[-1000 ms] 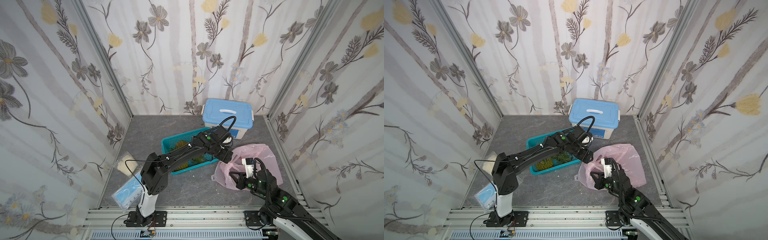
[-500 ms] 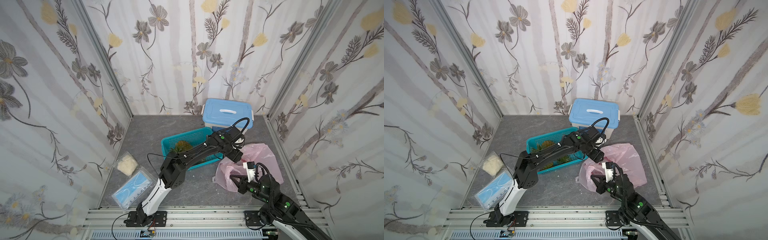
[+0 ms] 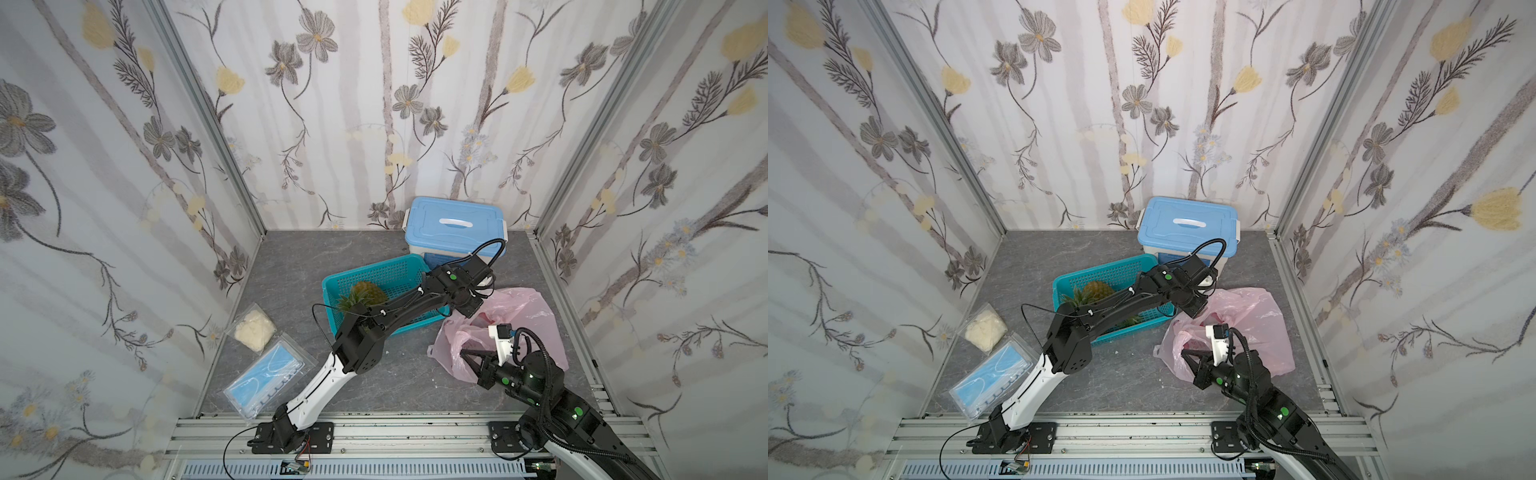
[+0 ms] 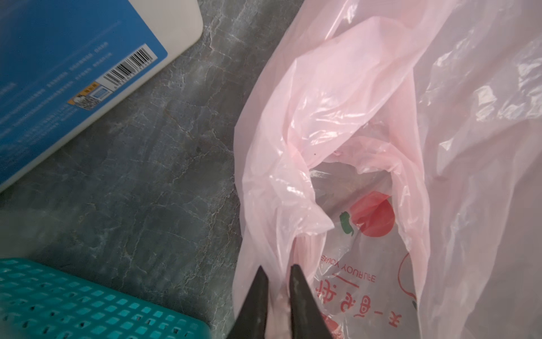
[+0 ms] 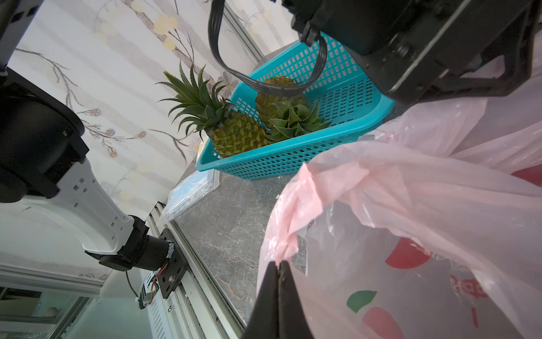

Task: Place the pineapple into a plastic bag & tie a knot
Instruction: Open the plastic bag at the center of the board.

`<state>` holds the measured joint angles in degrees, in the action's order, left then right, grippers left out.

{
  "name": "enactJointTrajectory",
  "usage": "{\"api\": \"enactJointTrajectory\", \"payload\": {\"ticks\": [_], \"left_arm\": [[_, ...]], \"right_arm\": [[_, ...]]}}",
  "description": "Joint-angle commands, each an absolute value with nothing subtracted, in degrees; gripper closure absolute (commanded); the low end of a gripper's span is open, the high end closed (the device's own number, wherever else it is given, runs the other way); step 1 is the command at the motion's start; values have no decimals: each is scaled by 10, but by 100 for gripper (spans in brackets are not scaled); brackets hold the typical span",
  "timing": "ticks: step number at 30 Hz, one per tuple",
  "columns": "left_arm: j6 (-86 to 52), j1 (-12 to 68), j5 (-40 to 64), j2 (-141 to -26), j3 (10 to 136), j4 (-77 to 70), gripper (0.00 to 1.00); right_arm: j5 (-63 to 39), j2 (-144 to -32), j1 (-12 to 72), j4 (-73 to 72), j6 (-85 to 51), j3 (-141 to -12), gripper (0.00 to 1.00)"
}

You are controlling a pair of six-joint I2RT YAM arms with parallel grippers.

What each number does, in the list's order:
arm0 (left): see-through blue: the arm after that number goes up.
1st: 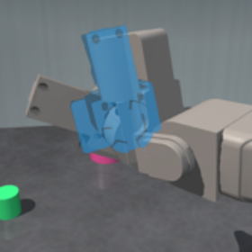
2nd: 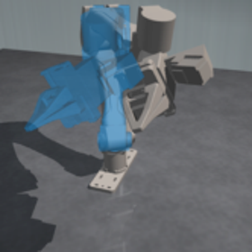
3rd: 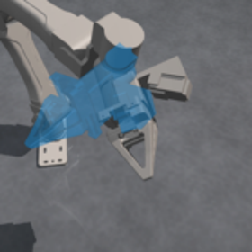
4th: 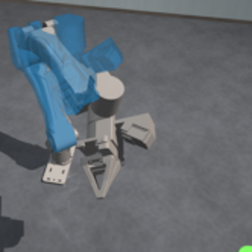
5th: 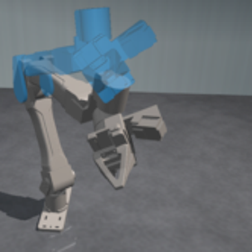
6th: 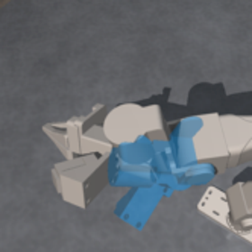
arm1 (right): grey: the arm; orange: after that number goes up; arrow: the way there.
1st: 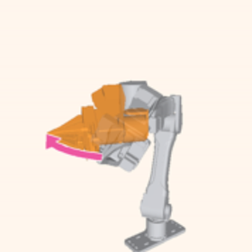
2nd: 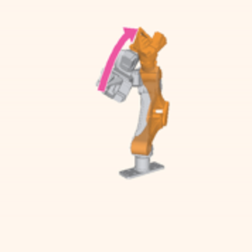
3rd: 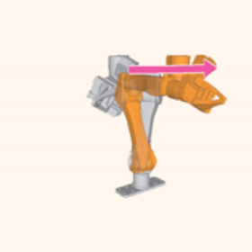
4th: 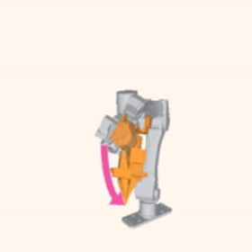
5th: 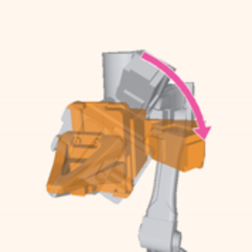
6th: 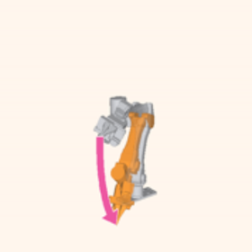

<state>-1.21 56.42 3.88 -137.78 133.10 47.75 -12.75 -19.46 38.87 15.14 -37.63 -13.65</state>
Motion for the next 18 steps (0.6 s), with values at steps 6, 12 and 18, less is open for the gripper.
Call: {"api": "enactJointTrajectory", "payload": {"ticks": [6, 12, 18], "left_arm": [[-21, 524, 64, -1355, 1418, 513, 100], [-150, 496, 156, -1328, 1426, 502, 100], [-246, 490, 197, -1329, 1424, 503, 100]], "right_arm": [[-99, -201, 389, 152, -394, -150, 84], [-14, -320, 387, 239, -383, -280, 44], [98, -434, 330, 445, -475, -481, 29]]}}
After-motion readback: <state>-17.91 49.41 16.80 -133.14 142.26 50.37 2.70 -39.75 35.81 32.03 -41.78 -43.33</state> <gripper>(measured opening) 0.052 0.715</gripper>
